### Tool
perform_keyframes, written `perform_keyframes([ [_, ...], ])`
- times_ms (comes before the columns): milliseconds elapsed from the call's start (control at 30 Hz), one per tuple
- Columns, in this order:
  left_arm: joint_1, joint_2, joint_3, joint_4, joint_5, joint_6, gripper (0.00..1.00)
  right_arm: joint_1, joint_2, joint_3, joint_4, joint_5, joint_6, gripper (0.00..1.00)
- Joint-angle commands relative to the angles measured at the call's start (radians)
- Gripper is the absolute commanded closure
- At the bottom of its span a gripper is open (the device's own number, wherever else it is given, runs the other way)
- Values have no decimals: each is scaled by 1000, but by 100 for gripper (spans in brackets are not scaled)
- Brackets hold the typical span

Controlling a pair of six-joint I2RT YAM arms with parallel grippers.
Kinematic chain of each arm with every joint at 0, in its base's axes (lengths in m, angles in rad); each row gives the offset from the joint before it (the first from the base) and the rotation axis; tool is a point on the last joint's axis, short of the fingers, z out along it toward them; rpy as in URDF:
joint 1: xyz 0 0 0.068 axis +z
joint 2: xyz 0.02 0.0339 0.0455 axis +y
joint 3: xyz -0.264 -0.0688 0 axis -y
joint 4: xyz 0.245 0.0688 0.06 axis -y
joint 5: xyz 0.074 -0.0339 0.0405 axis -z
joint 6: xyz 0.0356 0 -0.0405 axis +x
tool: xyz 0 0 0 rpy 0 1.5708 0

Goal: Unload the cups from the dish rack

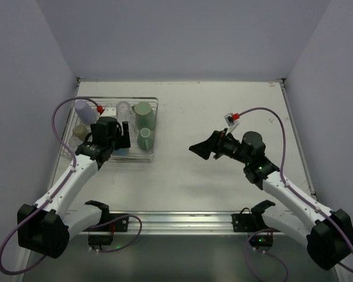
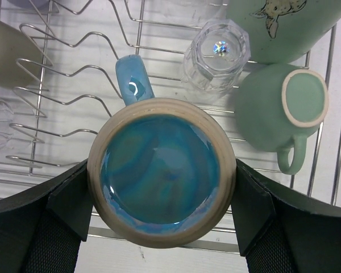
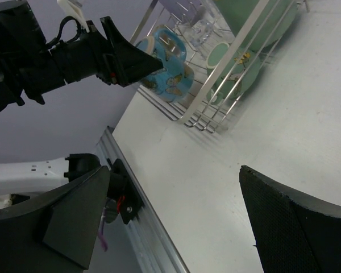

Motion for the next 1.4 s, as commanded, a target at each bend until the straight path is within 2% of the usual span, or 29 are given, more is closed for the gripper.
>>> perform_keyframes([
  [0,7,-81,18,63,5,-11,82,69,105,103,122,76,43,1],
  [200,7,-122,43,98,17,-14,85,153,309,221,233,138,132,1],
  [533,7,-191,104,181,101,-40,89,224,501,375,362,143,209,6],
  [700,7,-200,152,235,170,-93,91,241,531,410,405,132,226,7],
  [933,7,-203,210,373,357,-214,92,248,550,373,474,146,269,14],
  [1233,7,-228,199,563,527,-408,93,248,509,326,512,140,257,14],
  [1367,7,-222,198,600,597,-489,93,247,509,320,541,106,261,14],
])
